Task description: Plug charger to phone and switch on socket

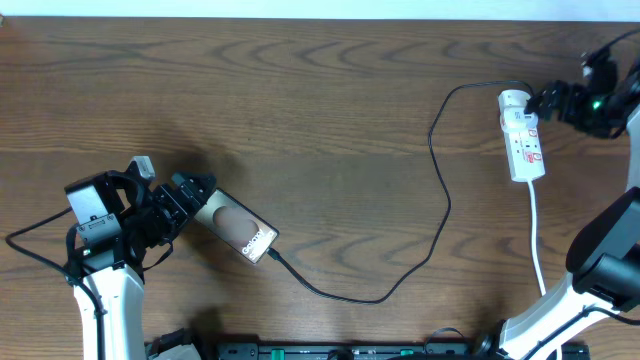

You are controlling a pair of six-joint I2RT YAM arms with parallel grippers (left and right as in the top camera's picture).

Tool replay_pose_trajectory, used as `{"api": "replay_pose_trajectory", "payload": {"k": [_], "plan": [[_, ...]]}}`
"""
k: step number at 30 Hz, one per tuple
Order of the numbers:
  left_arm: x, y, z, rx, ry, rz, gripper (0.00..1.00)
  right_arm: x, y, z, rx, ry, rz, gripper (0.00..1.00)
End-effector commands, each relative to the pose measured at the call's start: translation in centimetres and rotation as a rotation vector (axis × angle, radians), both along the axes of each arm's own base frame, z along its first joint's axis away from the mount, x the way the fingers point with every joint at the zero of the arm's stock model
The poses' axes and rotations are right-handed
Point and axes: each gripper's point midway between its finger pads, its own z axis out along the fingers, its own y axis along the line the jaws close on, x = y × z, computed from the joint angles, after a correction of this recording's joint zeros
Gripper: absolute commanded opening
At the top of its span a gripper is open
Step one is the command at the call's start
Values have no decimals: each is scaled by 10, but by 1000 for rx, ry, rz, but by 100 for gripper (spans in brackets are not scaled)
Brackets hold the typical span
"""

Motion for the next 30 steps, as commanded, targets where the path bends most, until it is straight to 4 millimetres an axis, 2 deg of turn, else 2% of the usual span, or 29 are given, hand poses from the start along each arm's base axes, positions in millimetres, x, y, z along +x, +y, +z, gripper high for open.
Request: {"api": "replay_pose_trajectory", "payload": {"k": [1,5,12,22,30], "plan": [[-1,2,-2,20,0,-3,89,-2,18,-11,36,-21,75,99],[-1,2,-2,20,0,-3,89,-6,20,-21,42,-7,75,99],[-2,2,-3,18,7,-3,89,-6,20,-27,39,-11,74,99],[-3,1,-4,15,14,-3,89,16,-2,-23,-47,-81,-2,99],[-4,1,-5,12,20,-3,89,20,0,-25,-47,-87,3,99]]}}
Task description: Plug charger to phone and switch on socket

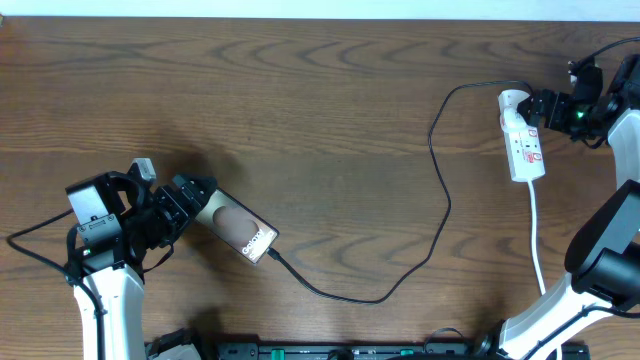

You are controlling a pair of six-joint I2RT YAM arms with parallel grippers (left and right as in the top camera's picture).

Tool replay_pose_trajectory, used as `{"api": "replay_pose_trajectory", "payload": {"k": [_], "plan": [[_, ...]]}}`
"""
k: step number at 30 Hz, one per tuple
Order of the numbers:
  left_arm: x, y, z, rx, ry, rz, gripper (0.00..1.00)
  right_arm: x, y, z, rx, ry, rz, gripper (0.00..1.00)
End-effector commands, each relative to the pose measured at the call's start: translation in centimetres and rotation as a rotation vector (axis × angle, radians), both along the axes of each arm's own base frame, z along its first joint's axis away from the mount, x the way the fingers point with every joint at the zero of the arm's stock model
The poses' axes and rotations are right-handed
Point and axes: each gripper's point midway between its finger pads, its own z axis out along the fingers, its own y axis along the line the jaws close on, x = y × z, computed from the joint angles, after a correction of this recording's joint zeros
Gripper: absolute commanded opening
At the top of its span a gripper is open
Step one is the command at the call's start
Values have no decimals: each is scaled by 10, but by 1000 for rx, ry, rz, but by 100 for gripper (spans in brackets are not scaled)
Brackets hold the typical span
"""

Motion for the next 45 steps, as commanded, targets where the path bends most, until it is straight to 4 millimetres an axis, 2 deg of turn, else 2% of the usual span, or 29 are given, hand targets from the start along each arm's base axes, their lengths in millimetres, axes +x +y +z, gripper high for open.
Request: {"api": "replay_pose_trajectory", "payload": {"k": [1,7,16,21,28,33,39,45], "plan": [[-1,2,-2,20,0,-3,89,0,5,-8,13,19,-1,99],[-1,2,-3,20,0,-3,89,-1,10,-32,48,68,7,99],[-1,2,-2,19,0,-3,89,1,44,-66,176,127,54,99],[-1,2,-2,20,0,-3,89,2,62,-68,182,147,82,98],[-1,2,-3,20,0,-3,89,1,78,-69,197,171,90,97],[-1,2,-3,20,0,-3,89,-2,78,-71,195,190,81,95],[-1,2,-3,20,0,-3,90,-1,62,-74,114,212,33,95],[-1,2,-3,20,1,-3,90,7,55,-61,92,193,30,95]]}}
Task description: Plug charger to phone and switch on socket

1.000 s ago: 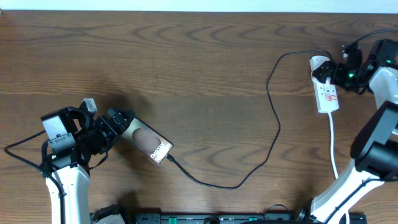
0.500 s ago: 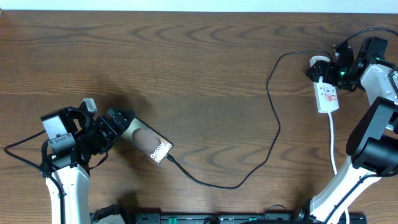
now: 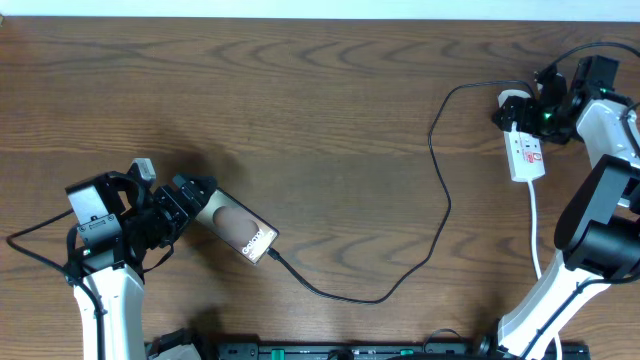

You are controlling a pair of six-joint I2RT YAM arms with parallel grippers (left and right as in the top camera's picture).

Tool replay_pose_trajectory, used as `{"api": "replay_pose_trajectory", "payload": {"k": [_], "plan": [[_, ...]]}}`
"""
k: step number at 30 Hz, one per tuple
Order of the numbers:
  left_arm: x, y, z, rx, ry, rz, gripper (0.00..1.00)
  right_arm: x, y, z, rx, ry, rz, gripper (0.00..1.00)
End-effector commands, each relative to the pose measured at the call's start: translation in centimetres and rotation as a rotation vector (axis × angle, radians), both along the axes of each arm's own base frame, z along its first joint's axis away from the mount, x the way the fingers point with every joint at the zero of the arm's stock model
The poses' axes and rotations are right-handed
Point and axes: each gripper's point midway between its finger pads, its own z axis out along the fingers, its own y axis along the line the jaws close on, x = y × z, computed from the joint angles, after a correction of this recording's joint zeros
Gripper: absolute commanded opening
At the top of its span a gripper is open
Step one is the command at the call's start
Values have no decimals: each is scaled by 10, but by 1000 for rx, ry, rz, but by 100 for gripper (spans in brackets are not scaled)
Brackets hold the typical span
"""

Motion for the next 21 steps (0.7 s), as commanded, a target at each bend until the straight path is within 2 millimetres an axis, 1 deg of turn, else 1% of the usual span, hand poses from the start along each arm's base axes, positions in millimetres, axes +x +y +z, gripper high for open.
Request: {"api": "replay_pose_trajectory", "payload": {"k": [1,4,17,21], "plan": [[-1,2,-3,17,1,-5,90,5,23,2,76,10,17,95],[-3,1,-4,14,9,-4,90,7,22,6,74,2,17,95],[-4,1,-5,12,17,-4,90,7,23,6,67,-1,34,97],[-5,4,-8,28,33,9,90,7,23,6,71,-1,36,97]]}}
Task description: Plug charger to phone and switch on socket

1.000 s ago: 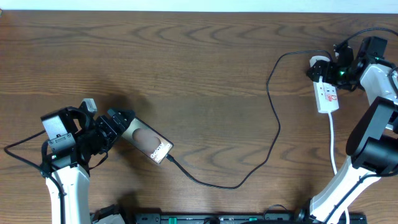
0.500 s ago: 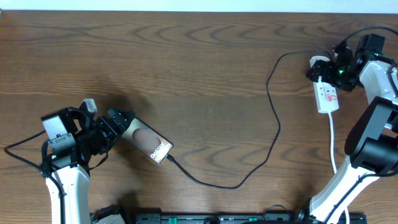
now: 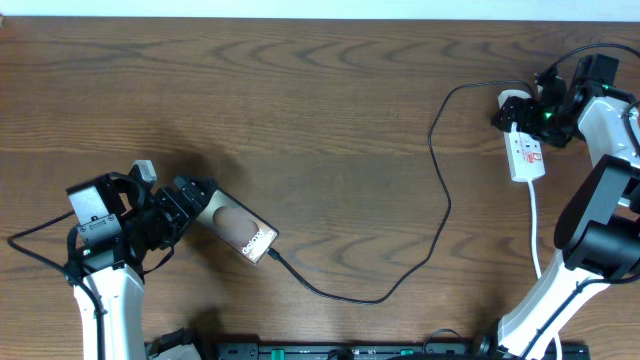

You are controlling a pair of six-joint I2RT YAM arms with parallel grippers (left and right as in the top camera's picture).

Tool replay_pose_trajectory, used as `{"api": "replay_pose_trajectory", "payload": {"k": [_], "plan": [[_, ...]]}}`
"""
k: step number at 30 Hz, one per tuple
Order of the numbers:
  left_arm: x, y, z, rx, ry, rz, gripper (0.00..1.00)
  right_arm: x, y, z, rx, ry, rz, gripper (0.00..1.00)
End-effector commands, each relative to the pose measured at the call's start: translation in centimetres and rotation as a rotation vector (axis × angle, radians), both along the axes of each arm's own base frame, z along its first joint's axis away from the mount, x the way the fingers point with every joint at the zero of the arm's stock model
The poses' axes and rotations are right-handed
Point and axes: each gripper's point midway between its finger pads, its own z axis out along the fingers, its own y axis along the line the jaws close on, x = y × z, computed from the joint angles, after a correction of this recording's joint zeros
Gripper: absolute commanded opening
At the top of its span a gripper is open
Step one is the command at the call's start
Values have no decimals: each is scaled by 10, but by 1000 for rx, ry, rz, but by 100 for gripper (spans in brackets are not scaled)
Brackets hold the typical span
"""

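Note:
The phone (image 3: pixel 238 231) lies on the table at lower left, back up, with the black charger cable (image 3: pixel 430 190) plugged into its lower right end. My left gripper (image 3: pixel 196 196) holds the phone's upper left end. The cable runs right and up to a plug in the white socket strip (image 3: pixel 523 147) at upper right. My right gripper (image 3: pixel 512 115) is at the strip's top end, by the plug; its fingers are too small and dark to read.
A white cord (image 3: pixel 537 235) runs from the strip down toward the right arm's base. The wooden table (image 3: pixel 320 90) stretches between the two arms. A dark rail (image 3: pixel 350 350) lines the front edge.
The left gripper stayed on the phone throughout, cable plugged in. The right gripper was first right of the strip's top end, then closer beside it, and then over the strip's top end, where it remains.

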Motion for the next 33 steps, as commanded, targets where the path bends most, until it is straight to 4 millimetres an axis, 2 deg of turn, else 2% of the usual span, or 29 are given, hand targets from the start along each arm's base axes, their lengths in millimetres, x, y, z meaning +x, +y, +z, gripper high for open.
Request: {"api": "replay_pose_trajectory", "payload": {"k": [1,12,19,25,33], "plan": [[-2,4,-5,29,11,4,90,11,22,4,57,-34,55,97],[-2,4,-5,29,11,4,90,8,41,-1,81,-22,89,95],[-2,4,-5,29,11,4,90,7,56,-3,157,-41,112,93],[-2,4,-5,29,11,4,90,1,58,-11,169,-29,113,93],[-2,4,-5,29,12,4,90,2,58,-11,167,-35,113,94]]}}
